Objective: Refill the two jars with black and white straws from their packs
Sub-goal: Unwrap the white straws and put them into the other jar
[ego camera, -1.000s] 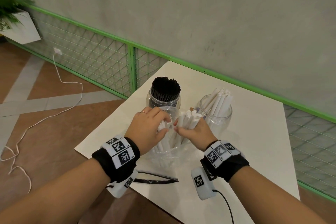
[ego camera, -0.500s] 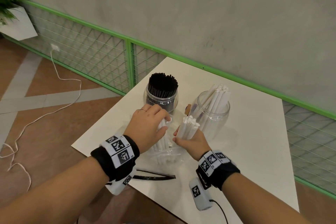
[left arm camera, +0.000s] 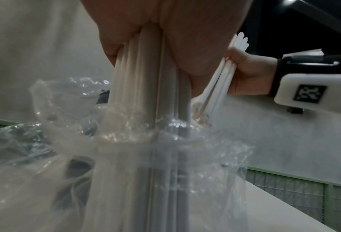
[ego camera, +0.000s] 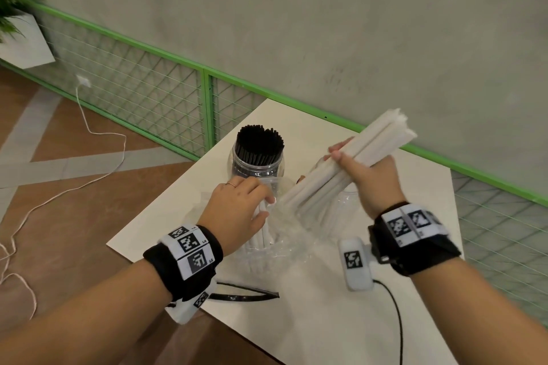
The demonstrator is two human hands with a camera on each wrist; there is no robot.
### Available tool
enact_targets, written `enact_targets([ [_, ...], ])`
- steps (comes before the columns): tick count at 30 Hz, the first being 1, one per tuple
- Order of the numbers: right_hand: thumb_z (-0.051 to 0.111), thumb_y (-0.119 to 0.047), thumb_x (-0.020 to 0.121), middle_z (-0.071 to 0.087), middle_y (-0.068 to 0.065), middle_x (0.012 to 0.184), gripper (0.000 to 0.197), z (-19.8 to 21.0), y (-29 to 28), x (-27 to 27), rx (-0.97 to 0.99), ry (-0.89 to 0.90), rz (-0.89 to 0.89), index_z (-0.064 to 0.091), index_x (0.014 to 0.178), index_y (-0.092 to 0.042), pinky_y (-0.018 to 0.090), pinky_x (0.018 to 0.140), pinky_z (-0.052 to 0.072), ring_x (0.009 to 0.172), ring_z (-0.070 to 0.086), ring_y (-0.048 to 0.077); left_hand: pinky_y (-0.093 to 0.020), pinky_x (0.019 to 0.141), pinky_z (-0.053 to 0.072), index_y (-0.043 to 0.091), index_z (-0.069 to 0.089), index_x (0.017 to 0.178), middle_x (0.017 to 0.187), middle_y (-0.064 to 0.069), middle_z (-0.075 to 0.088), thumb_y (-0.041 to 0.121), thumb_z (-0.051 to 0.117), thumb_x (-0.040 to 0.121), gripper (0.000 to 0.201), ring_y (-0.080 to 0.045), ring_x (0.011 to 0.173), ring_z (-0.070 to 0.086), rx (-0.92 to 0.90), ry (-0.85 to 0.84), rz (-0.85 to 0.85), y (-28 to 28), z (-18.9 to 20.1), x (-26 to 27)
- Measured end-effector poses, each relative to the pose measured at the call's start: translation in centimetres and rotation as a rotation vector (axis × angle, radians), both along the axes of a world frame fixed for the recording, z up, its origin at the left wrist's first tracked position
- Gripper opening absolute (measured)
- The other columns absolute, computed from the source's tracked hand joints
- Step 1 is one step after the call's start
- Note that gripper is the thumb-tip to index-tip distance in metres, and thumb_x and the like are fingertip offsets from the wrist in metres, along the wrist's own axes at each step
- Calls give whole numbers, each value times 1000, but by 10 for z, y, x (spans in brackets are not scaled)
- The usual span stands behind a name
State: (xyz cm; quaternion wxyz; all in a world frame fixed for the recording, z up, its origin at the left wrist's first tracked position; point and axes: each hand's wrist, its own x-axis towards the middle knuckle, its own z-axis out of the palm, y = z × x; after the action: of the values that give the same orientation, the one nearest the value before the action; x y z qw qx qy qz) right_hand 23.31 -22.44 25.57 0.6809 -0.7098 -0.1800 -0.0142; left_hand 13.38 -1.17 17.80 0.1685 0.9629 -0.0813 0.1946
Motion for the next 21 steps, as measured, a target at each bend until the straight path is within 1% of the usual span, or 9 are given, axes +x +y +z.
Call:
enact_targets([
  [3,75,-12,75,72,0,78,13,27,-14,17,93,-67,-78,72,71,-24,52,89,53,92,67,35,-39,68,49,27,59,95,95,5,60,27,71,73,25,-23,87,57,1,14,8,0,1,1],
  [6,77,-14,74,72,-1,77,14,35,-24,38,122,-87,-176,70,71,-26,53,90,52,92,66,37,-38,70,49,28,59,96,97,6,60,27,70,75,24,-22,90,57,-3,30,12,-1,1,0],
  [8,75,-13,74,70,2,79,16,32,-26,49,102,-94,-222,69,68,-26,50,88,52,90,65,32,-37,70,48,28,59,96,98,7,61,27,70,75,24,-21,90,57,-3,34,19,-1,1,-1],
  [10,72,-10,75,68,5,81,19,21,-26,58,34,-107,-251,68,65,-25,42,80,53,85,65,24,-36,71,47,29,59,96,99,8,61,27,70,74,25,-21,90,57,-1,37,25,-2,2,-2],
  [12,72,-12,74,68,0,77,16,6,-24,65,-16,-95,-281,67,64,-24,32,72,50,77,64,15,-36,72,47,29,58,96,99,8,61,27,70,74,25,-21,90,57,-3,43,32,-2,3,-3],
  [13,72,-13,74,68,-3,75,13,-3,-23,69,-32,-72,-298,68,66,-22,29,70,49,74,63,11,-36,73,47,29,59,96,100,8,61,27,70,75,24,-20,91,57,-4,48,35,-3,3,-4],
  [15,74,-16,72,69,-5,76,6,-19,-20,76,-53,-12,-313,70,74,-12,30,71,49,73,64,10,-37,74,47,30,58,96,100,9,61,27,70,76,23,-20,93,57,-8,53,41,-3,4,-4],
  [17,75,-19,68,70,-1,83,23,-37,-17,83,-30,63,-327,69,85,-5,34,75,52,78,65,13,-37,74,47,30,58,96,100,9,60,28,69,76,23,-20,93,57,-9,55,44,-3,3,-5],
  [21,81,-18,73,69,-2,94,35,-59,-7,84,-95,161,-301,62,100,-11,36,86,53,93,66,19,-37,74,47,31,57,96,99,9,60,28,69,75,24,-20,92,57,-5,57,43,-4,3,-5],
])
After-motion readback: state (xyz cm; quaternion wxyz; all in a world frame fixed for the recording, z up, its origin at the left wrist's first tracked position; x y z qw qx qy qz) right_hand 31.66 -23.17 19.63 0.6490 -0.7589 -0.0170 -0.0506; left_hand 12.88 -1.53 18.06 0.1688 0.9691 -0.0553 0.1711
